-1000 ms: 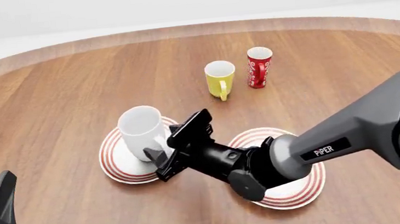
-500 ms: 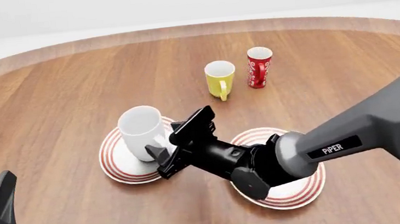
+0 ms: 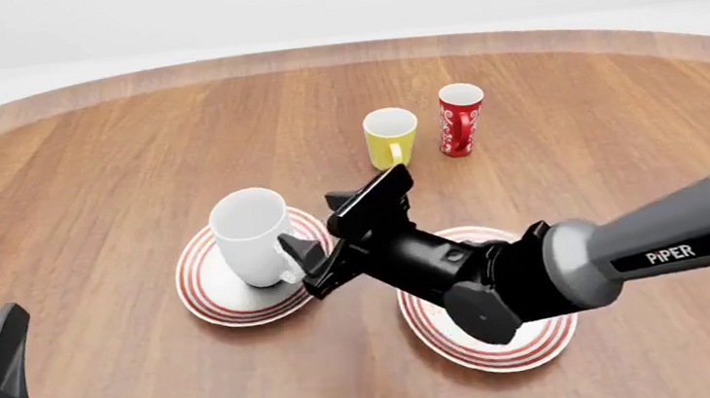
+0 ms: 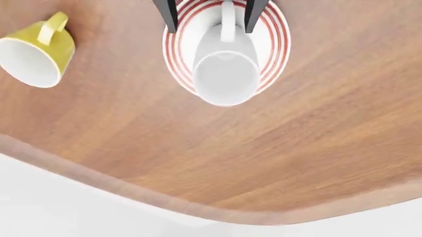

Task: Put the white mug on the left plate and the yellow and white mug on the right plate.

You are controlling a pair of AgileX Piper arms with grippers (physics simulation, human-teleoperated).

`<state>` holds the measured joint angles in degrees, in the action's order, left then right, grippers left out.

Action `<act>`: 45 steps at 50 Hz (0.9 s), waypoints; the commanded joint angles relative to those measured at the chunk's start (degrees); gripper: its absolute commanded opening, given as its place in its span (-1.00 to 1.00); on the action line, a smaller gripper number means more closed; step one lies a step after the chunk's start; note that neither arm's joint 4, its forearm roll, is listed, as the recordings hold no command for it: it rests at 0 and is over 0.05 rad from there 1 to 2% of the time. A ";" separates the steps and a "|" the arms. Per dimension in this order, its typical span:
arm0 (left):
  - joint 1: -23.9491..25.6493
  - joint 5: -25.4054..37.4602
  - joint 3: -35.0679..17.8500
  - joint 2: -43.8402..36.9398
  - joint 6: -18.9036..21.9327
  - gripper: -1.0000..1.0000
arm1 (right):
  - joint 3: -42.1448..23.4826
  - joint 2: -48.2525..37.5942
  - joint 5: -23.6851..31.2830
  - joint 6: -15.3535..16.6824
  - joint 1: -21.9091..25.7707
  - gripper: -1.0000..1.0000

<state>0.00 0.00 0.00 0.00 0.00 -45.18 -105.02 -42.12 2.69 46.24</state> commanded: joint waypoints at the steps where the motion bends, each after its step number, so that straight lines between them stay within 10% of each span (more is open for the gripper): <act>1: 0.00 0.00 0.00 0.00 0.00 1.00 | 3.44 4.82 -0.43 0.76 -1.44 1.00; 45: 0.00 0.00 0.00 0.00 0.00 1.00 | 9.98 19.70 2.41 3.48 -13.39 1.00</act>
<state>0.00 0.00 0.00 0.00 0.00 -35.43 -87.45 -40.83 5.46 36.03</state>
